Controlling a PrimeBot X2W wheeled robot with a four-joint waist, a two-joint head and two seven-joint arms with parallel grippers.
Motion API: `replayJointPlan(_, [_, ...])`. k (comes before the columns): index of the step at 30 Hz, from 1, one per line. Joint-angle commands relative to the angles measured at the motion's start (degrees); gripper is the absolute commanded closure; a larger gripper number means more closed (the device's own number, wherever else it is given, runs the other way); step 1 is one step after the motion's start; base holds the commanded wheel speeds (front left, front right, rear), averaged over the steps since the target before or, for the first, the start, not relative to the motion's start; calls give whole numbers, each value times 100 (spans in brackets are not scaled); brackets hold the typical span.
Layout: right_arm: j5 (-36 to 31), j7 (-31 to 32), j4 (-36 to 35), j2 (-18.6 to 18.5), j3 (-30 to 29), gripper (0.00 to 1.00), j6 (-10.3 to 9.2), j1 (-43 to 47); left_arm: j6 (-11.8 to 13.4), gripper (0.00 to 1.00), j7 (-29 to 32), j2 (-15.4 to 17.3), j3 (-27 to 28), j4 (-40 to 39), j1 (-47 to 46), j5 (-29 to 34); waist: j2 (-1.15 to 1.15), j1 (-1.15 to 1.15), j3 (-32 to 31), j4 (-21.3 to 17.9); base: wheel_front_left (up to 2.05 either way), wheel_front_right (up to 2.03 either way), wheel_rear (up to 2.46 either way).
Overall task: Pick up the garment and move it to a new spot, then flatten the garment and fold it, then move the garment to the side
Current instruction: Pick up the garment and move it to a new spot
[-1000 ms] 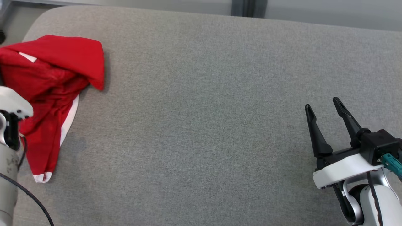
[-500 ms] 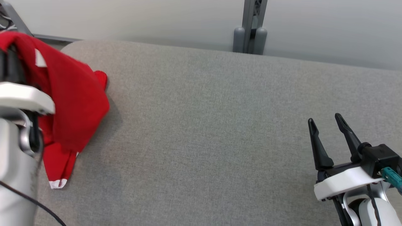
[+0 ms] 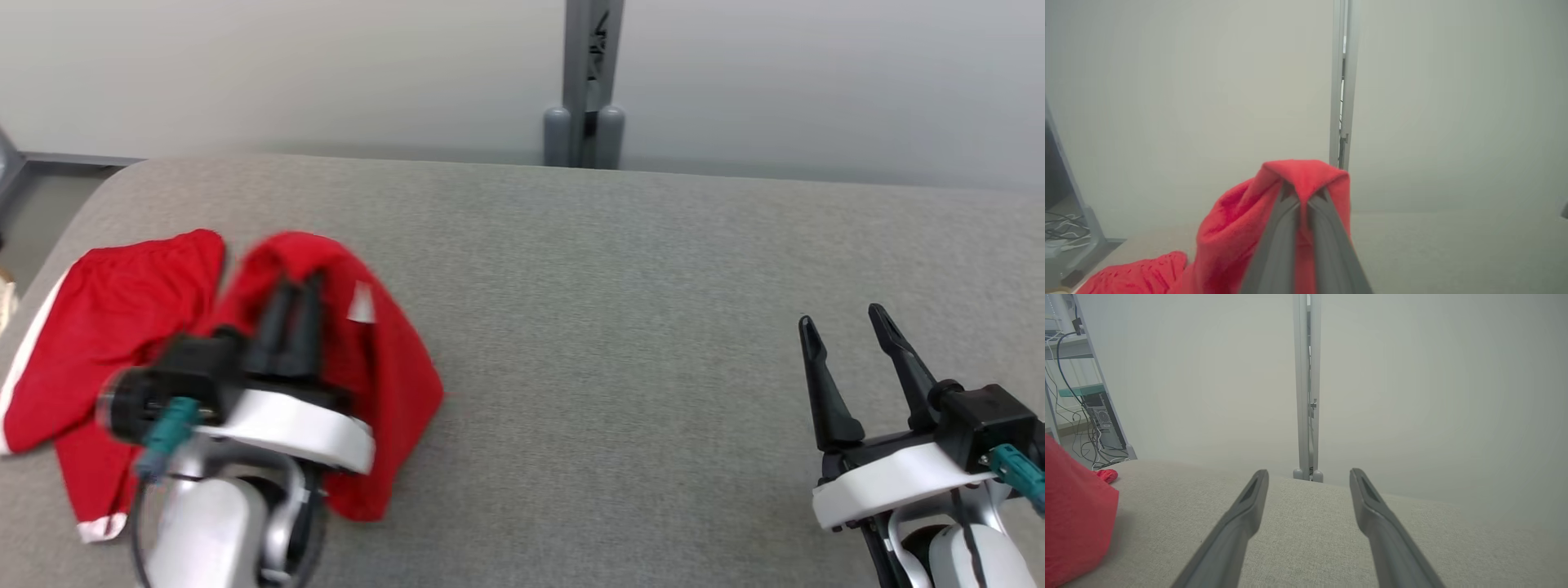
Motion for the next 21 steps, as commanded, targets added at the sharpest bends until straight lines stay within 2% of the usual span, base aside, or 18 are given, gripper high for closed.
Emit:
replayJointPlan(1, [21, -18, -9, -12, -7, 0, 7, 35, -66, 100, 75, -51, -74, -40, 34, -63, 0, 0, 45, -134, 0, 0, 0])
replayJointPlan(5, [16, -82, 37, -14, 19, 0, 5, -47, -295, 100, 334, -227, -541, -78, -53, -78, 0, 0, 172, -492, 0, 0, 0])
replayJointPlan(11, [137, -209, 131, -10, 88, 0, 5, -221, -625, 100, 535, -510, -1268, 326, -477, 41, 0, 0, 443, -1241, 0, 0, 0])
replayJointPlan(16, [254, -338, 257, -10, 109, 0, 5, -312, -824, 100, 582, -671, -1726, 812, -890, 50, 0, 0, 671, -1845, 0, 0, 0])
replayJointPlan(21, [457, -526, 418, -5, 153, 0, 5, -443, -902, 100, 618, -738, -2123, 1303, -1426, 50, 0, 0, 1006, -2436, 0, 0, 0])
